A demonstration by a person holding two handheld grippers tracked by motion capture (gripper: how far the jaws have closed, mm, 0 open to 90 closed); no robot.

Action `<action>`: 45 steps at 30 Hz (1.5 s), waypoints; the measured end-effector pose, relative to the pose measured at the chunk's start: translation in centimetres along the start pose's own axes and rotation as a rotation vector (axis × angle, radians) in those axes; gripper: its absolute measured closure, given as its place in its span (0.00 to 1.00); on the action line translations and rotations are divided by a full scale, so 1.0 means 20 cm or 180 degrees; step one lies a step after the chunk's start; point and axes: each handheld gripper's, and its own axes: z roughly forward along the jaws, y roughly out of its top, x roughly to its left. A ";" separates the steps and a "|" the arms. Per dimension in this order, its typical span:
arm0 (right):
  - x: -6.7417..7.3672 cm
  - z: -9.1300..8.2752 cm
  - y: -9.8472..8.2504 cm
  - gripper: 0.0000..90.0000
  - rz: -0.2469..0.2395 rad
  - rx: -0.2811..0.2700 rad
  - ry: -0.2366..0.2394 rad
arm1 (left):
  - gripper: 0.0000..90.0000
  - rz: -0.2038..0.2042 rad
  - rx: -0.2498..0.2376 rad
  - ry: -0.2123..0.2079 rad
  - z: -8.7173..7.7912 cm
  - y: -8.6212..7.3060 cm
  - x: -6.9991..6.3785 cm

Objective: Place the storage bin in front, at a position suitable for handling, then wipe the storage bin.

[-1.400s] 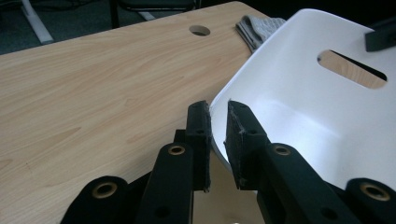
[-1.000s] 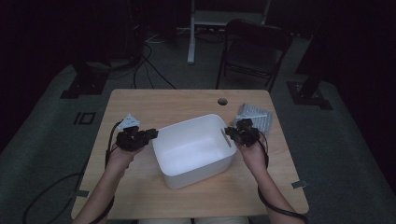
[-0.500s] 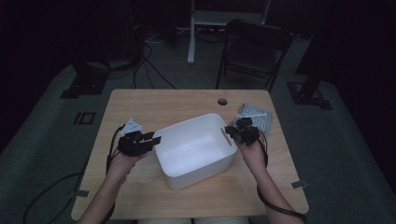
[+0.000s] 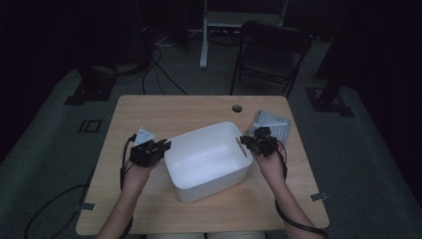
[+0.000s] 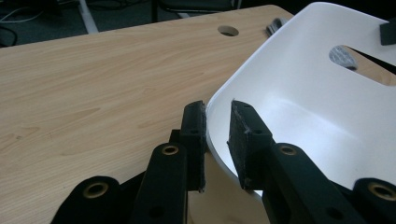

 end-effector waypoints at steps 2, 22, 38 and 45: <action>0.00 -0.01 -0.01 0.92 -0.0002 0.0002 0.0010 | 0.86 -0.0010 -0.0011 0.0027 0.00 0.00 0.00; -0.08 -0.22 0.04 0.63 0.0097 -0.0451 0.0252 | 0.88 -0.0067 0.0008 0.0121 0.05 -0.01 -0.01; -0.49 -0.14 0.07 0.57 0.0404 -0.0559 -0.0303 | 0.88 -0.0175 -0.0069 0.0012 0.05 -0.02 0.01; -0.64 0.00 0.08 0.53 0.0526 -0.0463 -0.0592 | 0.88 -0.0197 -0.0108 -0.0045 0.05 -0.03 0.02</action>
